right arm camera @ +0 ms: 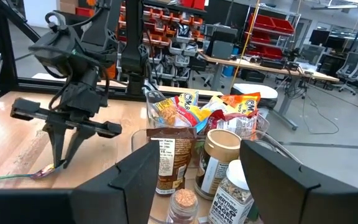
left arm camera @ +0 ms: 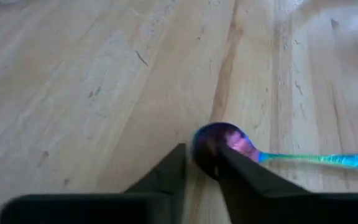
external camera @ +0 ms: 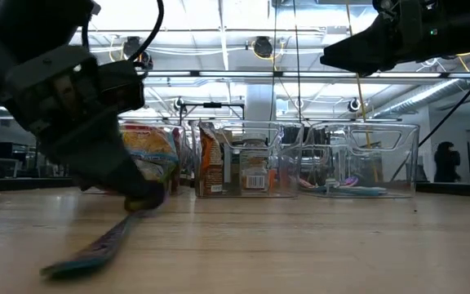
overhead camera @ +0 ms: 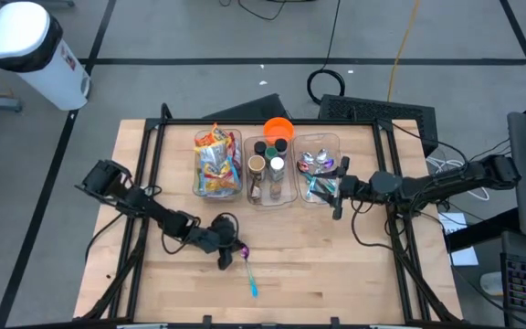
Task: Pick & Place Food Item
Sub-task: Put the purple spoon into the right transparent bin
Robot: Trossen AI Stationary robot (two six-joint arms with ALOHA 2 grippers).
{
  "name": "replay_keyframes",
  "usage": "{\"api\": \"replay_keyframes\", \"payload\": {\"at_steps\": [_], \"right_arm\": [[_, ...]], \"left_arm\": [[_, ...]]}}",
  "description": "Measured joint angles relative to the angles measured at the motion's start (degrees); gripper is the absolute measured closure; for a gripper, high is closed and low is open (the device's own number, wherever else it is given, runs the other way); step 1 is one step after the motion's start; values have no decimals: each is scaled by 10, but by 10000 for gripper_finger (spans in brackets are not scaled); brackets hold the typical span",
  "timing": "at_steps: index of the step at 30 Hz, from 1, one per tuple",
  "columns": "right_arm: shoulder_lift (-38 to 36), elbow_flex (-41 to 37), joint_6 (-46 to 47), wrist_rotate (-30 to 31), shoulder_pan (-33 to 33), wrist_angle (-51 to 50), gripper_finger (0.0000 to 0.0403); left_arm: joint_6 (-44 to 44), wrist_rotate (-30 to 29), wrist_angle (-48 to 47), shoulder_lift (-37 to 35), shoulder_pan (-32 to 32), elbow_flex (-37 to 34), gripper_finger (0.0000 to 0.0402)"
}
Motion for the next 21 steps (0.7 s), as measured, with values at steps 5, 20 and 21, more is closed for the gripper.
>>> {"api": "replay_keyframes", "payload": {"at_steps": [5, 20, 21], "right_arm": [[0, 0, 0, 0, 0, -2, 188], [0, 0, 21, -5, 1, 21, 188], [0, 0, 29, -5, 2, 23, 188]], "left_arm": [[9, 0, 25, -1, 11, 1, 387], [322, -61, -226, -142, 23, 195, 397], [339, -82, -254, -143, 23, 222, 397]]}}
